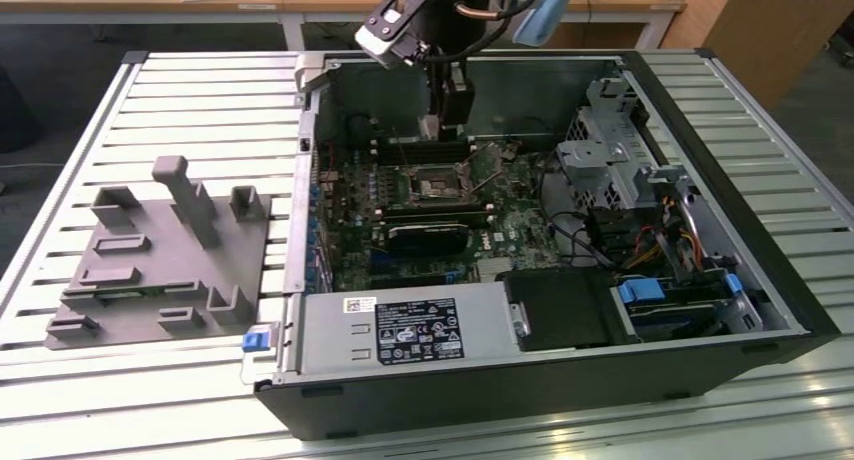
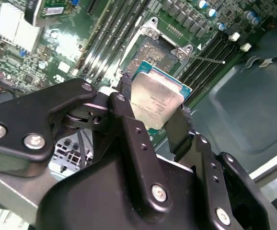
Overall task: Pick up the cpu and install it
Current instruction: 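Place the cpu into insertion slot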
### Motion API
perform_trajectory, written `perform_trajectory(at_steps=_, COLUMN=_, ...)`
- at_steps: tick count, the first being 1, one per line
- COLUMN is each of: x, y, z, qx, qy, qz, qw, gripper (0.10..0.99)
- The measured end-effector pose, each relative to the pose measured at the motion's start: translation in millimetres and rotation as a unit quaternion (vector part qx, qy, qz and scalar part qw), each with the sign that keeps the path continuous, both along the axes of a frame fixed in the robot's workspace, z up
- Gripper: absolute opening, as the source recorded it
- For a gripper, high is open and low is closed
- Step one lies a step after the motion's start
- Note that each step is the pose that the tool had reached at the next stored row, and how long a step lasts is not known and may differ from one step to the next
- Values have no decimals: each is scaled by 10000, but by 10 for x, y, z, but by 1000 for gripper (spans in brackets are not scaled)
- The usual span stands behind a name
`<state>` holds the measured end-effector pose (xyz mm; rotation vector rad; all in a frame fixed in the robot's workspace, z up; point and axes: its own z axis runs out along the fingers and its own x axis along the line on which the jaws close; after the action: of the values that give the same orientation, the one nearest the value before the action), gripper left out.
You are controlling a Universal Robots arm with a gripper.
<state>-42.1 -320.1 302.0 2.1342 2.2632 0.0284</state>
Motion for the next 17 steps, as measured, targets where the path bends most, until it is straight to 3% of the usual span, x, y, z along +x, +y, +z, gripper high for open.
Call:
perform_trajectory(at_steps=12, x=22, y=35, z=-204, qx=-2, qy=0, qz=-63, qw=10000, gripper=529)
perform_trajectory(at_steps=17, x=23, y=36, z=-264, qx=-50, qy=-1, qz=-62, qw=10000, gripper=529)
